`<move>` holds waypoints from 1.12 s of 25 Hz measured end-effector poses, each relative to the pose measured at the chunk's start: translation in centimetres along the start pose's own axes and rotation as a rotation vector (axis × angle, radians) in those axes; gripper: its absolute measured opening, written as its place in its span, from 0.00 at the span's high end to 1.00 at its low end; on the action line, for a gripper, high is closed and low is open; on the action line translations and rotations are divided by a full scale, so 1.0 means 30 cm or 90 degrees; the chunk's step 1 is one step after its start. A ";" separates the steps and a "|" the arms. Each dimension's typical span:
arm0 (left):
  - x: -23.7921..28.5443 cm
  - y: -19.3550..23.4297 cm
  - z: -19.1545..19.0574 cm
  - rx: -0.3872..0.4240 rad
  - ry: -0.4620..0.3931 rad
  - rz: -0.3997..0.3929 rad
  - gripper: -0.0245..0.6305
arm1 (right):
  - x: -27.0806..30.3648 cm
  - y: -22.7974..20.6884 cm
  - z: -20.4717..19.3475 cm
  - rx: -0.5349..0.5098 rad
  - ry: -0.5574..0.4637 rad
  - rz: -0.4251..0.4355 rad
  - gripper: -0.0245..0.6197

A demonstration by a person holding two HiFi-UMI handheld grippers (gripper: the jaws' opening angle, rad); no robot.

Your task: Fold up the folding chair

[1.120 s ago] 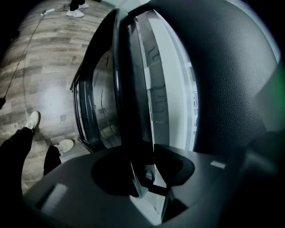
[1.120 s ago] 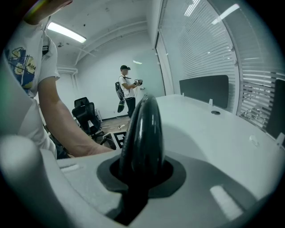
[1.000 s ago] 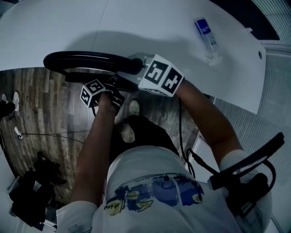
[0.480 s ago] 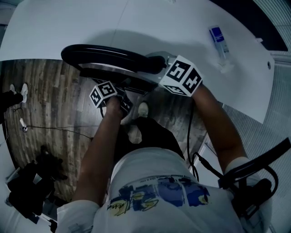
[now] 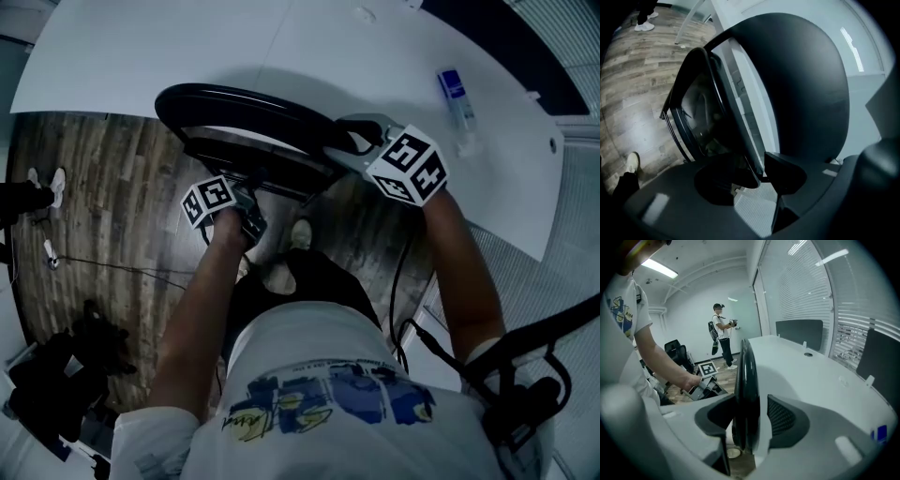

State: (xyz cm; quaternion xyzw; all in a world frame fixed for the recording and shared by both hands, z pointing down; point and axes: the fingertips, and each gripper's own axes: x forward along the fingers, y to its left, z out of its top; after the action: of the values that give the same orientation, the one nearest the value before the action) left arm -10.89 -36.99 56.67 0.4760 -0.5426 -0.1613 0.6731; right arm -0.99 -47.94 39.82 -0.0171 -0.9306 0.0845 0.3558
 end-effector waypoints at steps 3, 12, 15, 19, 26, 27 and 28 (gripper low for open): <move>-0.049 -0.012 0.036 0.030 -0.004 -0.008 0.66 | -0.054 -0.011 -0.005 0.016 -0.004 -0.039 0.66; -0.402 -0.166 0.143 0.233 -0.020 -0.074 0.69 | -0.272 0.129 0.061 0.099 -0.081 -0.225 0.66; -0.525 -0.227 0.146 0.364 -0.014 -0.070 0.71 | -0.305 0.232 0.047 0.136 -0.100 -0.269 0.66; -0.599 -0.317 0.129 0.537 -0.007 -0.042 0.77 | -0.318 0.294 -0.025 0.180 -0.102 -0.305 0.67; -0.852 -0.357 0.044 0.713 0.018 -0.068 0.94 | -0.336 0.568 -0.002 0.204 -0.132 -0.388 0.84; -0.880 -0.350 0.034 0.723 0.023 -0.073 0.95 | -0.336 0.605 0.005 0.205 -0.136 -0.399 0.89; -0.905 -0.342 0.023 0.730 0.028 -0.079 0.95 | -0.333 0.640 0.010 0.206 -0.139 -0.409 0.92</move>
State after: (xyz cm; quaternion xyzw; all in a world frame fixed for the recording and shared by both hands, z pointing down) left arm -18.19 -22.47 32.62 0.7988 -0.5004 0.1293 0.3081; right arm 5.72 -29.98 29.75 0.3416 -0.8954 0.1159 0.2612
